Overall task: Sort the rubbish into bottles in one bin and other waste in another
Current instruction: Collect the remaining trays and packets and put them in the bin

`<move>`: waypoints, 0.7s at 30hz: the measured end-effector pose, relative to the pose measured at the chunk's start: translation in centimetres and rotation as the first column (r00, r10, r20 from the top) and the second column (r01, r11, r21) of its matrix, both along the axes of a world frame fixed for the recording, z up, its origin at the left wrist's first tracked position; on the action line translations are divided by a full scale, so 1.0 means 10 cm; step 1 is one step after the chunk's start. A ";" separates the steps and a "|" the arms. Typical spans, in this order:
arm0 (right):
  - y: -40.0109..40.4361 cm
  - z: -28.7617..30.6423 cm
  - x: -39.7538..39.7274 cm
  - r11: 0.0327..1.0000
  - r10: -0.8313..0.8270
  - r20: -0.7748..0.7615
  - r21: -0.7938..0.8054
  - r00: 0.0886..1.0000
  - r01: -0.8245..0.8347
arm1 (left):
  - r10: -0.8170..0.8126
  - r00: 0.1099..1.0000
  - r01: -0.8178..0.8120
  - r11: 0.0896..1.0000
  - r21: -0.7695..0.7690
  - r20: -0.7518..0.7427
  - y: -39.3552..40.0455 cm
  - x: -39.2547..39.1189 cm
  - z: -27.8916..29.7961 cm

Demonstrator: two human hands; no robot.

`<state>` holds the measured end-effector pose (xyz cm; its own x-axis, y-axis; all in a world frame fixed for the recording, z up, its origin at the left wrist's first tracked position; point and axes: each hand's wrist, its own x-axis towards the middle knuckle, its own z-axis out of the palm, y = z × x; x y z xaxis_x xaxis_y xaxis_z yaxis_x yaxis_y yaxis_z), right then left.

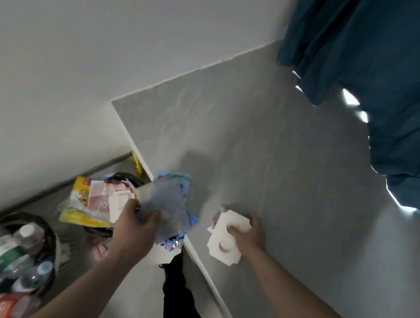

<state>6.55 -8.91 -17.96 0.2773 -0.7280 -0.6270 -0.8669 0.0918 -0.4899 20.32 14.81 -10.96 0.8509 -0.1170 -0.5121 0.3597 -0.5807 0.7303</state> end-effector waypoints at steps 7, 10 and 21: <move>0.24 -0.08 -0.21 0.997 -0.075 0.007 -0.003 0.997 0.075 | 0.112 0.994 -0.112 0.993 0.046 0.008 0.89 -0.69 0.04; 0.32 0.13 -0.47 0.958 -0.268 0.117 0.136 0.956 0.252 | 0.192 0.981 -0.191 0.981 0.044 -0.036 1.12 -1.00 0.20; 0.36 0.32 -0.39 0.999 0.030 0.186 0.003 0.982 -0.032 | 0.394 0.908 -0.399 0.917 -0.003 -0.141 1.28 -1.46 0.36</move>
